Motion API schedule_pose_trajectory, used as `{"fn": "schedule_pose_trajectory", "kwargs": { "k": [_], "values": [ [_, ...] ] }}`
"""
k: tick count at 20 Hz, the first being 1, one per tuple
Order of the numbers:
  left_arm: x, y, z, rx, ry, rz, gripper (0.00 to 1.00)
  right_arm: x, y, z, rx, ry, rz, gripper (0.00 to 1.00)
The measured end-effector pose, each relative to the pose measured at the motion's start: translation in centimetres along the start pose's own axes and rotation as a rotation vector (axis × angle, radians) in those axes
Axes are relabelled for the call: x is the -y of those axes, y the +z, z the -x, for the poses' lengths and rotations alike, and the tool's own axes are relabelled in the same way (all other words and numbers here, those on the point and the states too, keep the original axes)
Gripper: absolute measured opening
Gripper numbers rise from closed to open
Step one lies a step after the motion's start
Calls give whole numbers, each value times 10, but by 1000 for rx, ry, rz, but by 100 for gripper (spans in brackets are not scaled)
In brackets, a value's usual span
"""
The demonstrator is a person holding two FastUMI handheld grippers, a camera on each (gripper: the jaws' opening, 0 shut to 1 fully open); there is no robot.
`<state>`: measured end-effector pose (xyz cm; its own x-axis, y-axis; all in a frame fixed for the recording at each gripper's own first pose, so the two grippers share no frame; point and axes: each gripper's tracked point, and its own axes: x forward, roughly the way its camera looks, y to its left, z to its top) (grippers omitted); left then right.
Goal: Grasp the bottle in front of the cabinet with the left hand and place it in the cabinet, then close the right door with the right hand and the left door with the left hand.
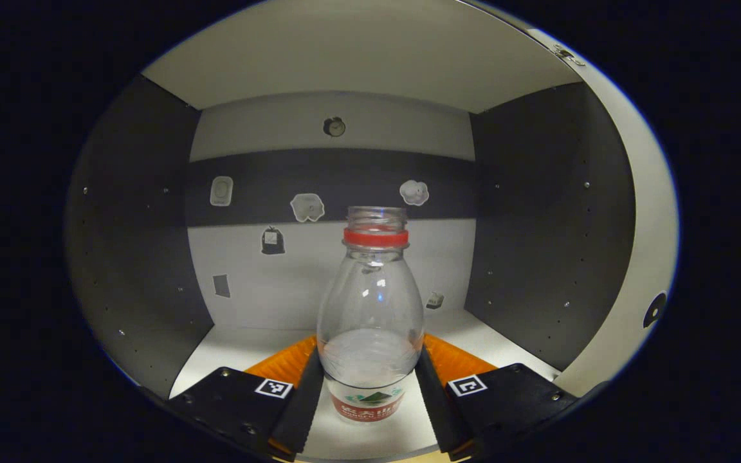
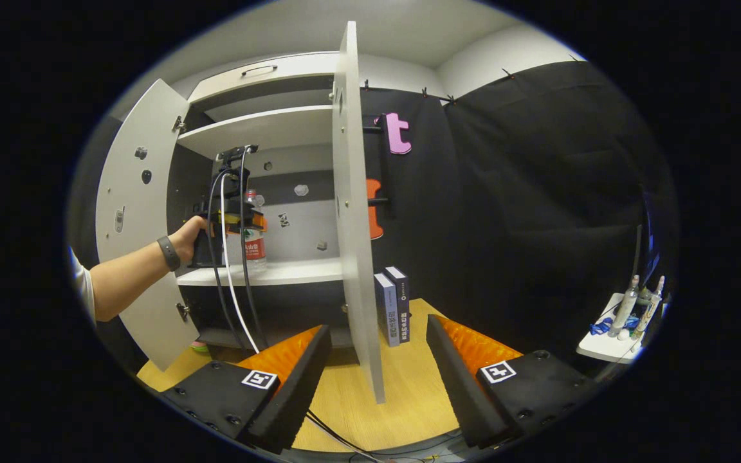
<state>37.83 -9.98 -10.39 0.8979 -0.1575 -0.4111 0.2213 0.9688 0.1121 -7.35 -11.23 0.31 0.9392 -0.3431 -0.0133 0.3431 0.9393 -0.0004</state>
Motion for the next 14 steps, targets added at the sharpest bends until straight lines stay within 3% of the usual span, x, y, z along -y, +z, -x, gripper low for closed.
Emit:
{"fn": "schedule_pose_trajectory", "kwargs": {
  "k": [5,8,14],
  "values": [
    [1,5,2,50,7,9,78,11,0,0,-1,-31,-16,98],
    [0,7,1,84,-6,56,97,10,-1,-3,0,-17,-13,98],
    [-5,57,53,314,-27,125,95,-3,-3,-6,-1,34,-22,99]
  ]
}}
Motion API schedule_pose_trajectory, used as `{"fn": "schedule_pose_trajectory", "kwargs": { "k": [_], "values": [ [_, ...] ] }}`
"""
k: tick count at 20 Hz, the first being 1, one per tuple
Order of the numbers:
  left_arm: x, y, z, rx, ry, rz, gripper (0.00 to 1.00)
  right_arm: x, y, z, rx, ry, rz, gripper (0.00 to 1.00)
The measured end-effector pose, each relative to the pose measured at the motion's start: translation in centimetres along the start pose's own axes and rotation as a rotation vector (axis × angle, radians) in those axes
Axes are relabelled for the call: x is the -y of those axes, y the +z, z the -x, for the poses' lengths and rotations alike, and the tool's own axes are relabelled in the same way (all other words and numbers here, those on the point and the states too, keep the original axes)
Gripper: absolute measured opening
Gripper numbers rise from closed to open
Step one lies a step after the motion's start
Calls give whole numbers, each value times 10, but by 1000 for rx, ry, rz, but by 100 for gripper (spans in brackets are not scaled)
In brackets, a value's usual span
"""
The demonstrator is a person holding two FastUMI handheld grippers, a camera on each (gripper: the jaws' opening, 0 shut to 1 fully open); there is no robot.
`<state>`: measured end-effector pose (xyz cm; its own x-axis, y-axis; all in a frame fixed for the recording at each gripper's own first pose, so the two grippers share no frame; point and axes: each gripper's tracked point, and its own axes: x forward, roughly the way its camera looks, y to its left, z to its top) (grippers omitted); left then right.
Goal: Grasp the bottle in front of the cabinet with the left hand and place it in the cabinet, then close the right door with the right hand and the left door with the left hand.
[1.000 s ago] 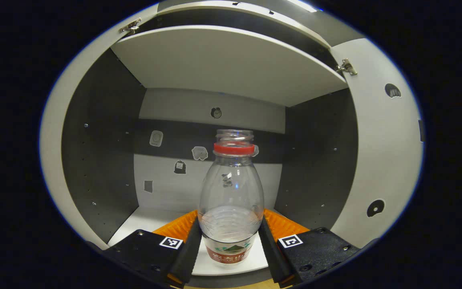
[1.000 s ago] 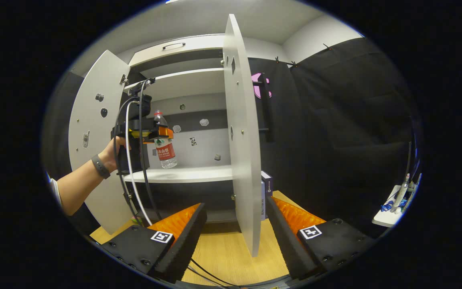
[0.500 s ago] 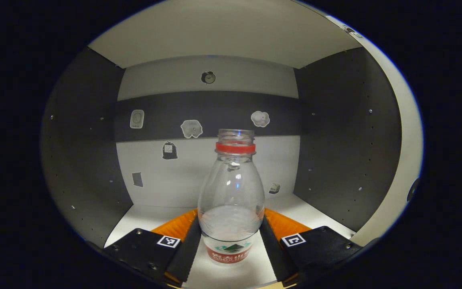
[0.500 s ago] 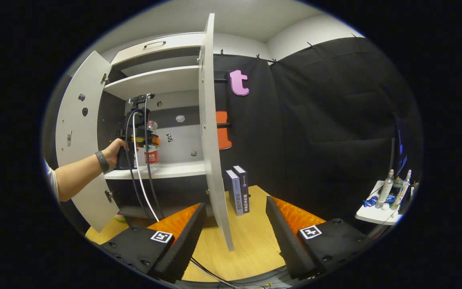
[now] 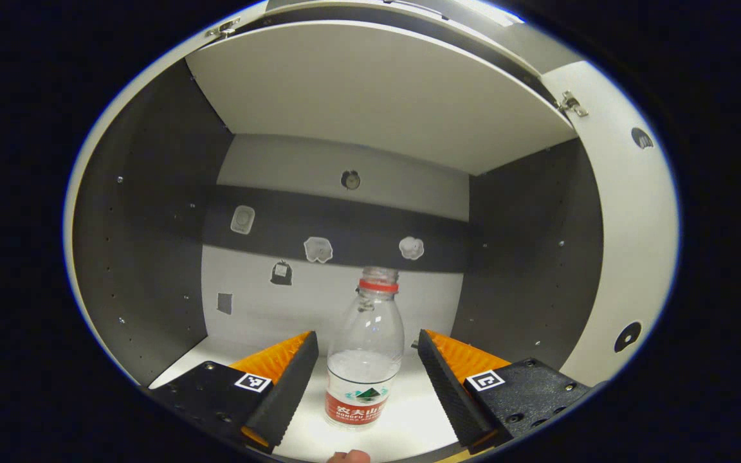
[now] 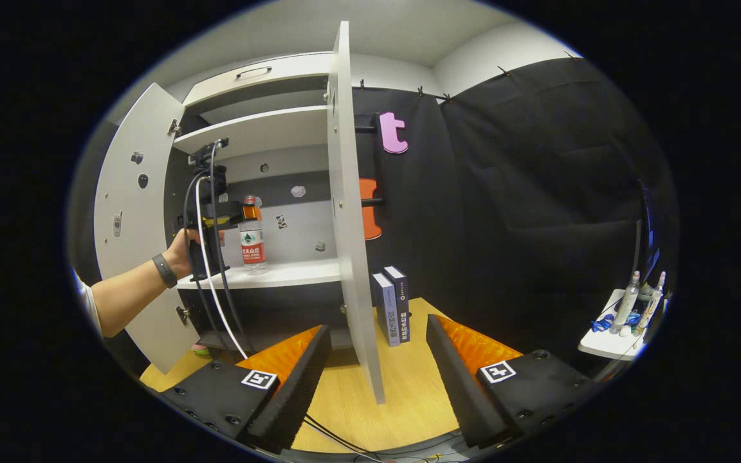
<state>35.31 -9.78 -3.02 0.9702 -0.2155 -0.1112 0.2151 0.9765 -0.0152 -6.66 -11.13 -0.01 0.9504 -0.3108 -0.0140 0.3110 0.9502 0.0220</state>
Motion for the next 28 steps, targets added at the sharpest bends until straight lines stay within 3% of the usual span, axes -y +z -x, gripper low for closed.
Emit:
{"fn": "schedule_pose_trajectory", "kwargs": {
  "k": [3,5,7,12,18,23,28],
  "values": [
    [6,34,42,68,-7,-12,96,-15,2,-3,-1,50,-6,99],
    [6,52,73,114,0,-22,92,-28,3,-5,2,94,-9,99],
    [8,60,100,143,-5,-20,96,-44,6,-7,7,144,-16,98],
    [-4,62,179,188,50,-74,92,-80,13,-12,25,261,-28,98],
    [-33,11,258,160,153,-64,94,-97,13,-21,27,314,-33,98],
    [-51,-43,302,106,241,-69,95,-99,4,-27,7,314,-31,99],
    [-62,-81,324,69,281,12,95,-101,32,-5,64,433,-10,99]
  ]
}}
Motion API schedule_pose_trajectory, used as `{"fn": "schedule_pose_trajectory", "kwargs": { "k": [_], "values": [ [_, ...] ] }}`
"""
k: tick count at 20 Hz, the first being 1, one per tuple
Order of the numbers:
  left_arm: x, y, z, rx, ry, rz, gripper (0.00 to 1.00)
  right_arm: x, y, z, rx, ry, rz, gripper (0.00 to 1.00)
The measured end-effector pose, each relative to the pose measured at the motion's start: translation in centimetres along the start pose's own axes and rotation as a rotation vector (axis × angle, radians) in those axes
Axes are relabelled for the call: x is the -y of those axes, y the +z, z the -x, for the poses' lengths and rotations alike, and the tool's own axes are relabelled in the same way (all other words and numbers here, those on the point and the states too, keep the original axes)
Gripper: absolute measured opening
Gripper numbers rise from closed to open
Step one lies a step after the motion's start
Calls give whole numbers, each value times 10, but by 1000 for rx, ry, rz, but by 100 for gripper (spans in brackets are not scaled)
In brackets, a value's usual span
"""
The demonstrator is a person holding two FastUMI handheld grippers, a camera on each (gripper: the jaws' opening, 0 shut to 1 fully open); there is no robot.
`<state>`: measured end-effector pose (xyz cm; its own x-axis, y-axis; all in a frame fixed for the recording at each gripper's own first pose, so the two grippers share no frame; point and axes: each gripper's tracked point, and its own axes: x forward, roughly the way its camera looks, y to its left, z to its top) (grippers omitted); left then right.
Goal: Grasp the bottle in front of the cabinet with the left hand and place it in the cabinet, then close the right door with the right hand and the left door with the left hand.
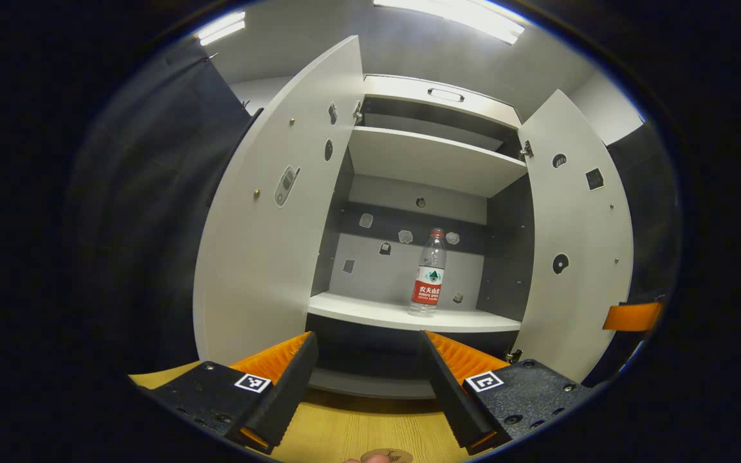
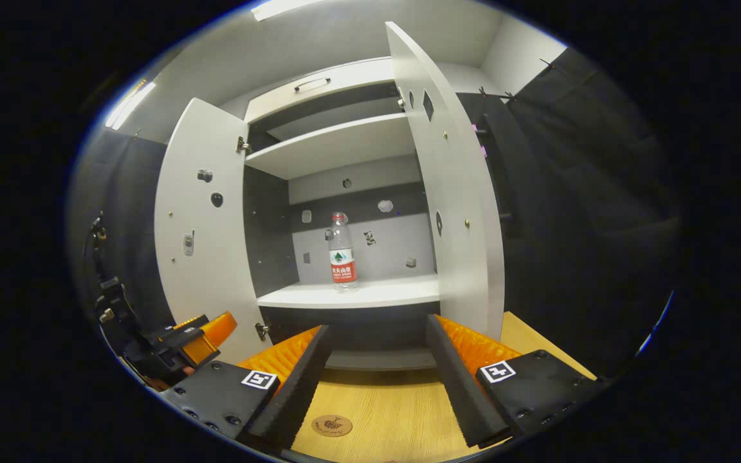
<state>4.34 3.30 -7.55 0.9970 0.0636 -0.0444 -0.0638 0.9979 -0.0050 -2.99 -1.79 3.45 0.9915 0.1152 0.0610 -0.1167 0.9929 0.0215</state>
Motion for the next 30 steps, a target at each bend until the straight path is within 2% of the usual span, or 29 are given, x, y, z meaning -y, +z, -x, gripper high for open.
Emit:
{"fn": "schedule_pose_trajectory", "kwargs": {
  "k": [4,5,7,11,12,14,19,24,30],
  "values": [
    [-7,-15,-2,-54,14,18,95,20,59,32,75,59,-21,98],
    [-9,-14,0,-44,16,31,95,35,76,42,100,30,-22,98],
    [-10,-18,4,-38,22,42,95,83,116,61,188,-98,-9,98],
    [-15,-19,3,-46,32,41,95,182,169,96,315,-438,55,98],
    [-15,-17,4,-40,28,36,95,199,176,96,323,-502,68,98],
    [-17,-13,3,-33,30,18,95,222,181,85,311,-571,69,98],
    [-21,-3,9,-31,35,-8,95,246,169,45,248,-574,25,98],
    [-25,-1,14,-28,44,-15,95,240,148,6,193,-524,38,98],
    [-30,0,18,-27,53,-13,95,228,124,-17,119,-461,12,98]
  ]
}}
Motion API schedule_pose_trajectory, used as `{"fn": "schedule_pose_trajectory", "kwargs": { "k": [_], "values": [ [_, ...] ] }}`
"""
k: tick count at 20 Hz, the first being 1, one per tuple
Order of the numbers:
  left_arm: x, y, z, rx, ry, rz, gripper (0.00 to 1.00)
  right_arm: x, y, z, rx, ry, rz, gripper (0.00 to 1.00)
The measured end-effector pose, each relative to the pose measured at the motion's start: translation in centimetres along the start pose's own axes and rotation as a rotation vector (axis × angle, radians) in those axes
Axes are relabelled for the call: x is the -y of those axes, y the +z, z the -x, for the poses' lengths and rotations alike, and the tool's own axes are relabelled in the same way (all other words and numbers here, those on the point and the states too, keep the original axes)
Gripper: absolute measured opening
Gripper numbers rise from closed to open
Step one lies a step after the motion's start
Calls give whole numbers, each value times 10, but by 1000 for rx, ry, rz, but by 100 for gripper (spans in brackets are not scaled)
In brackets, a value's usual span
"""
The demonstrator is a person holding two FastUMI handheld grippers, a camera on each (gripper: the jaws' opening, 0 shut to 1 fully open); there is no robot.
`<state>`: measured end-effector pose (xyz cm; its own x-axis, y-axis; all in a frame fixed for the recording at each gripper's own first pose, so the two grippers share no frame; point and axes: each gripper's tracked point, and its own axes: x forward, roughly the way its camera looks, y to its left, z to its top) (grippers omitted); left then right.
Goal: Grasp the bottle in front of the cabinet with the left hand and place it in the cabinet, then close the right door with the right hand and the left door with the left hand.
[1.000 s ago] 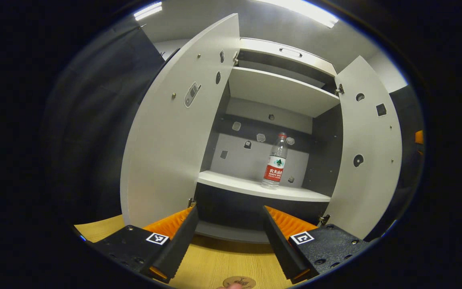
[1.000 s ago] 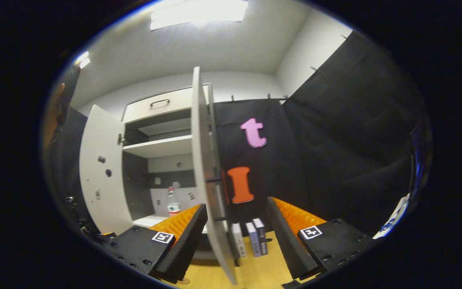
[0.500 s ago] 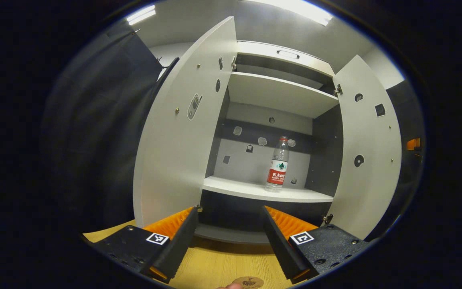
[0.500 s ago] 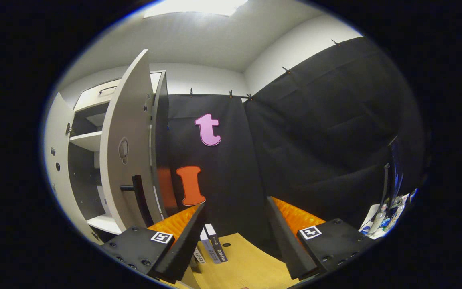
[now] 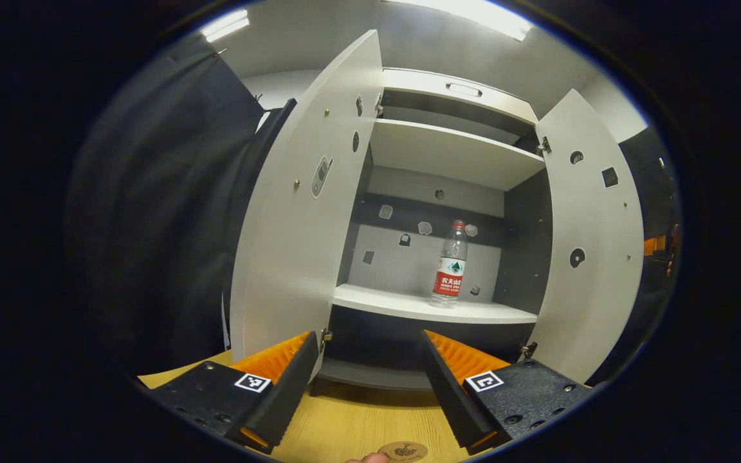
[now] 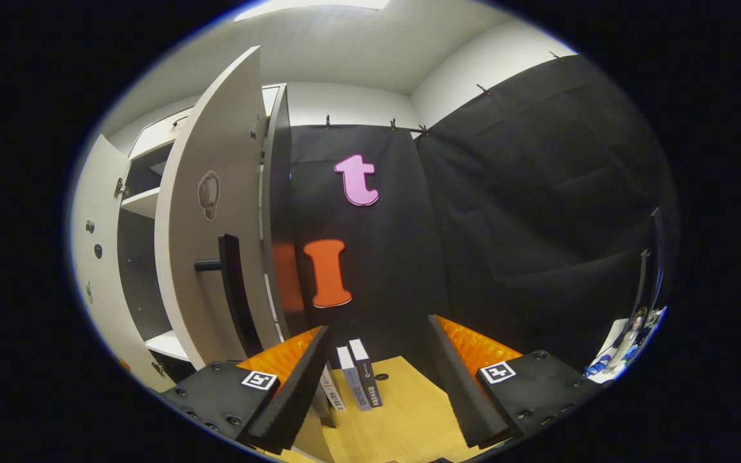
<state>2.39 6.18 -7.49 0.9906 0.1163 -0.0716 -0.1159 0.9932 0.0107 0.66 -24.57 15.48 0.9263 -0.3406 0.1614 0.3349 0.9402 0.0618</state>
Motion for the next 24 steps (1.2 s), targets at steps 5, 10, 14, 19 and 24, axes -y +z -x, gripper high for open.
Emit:
{"fn": "schedule_pose_trajectory", "kwargs": {
  "k": [5,10,14,19,24],
  "values": [
    [-8,4,4,9,15,9,95,-21,-9,1,-17,44,42,93],
    [-22,12,8,26,32,6,95,-50,-8,9,-3,99,123,92],
    [-25,16,3,31,29,29,95,-109,-22,17,-53,247,53,92],
    [-32,24,10,45,39,20,95,-167,-28,14,-59,341,78,92],
    [-39,27,13,49,54,29,97,-203,-38,3,-80,374,60,96]
  ]
}}
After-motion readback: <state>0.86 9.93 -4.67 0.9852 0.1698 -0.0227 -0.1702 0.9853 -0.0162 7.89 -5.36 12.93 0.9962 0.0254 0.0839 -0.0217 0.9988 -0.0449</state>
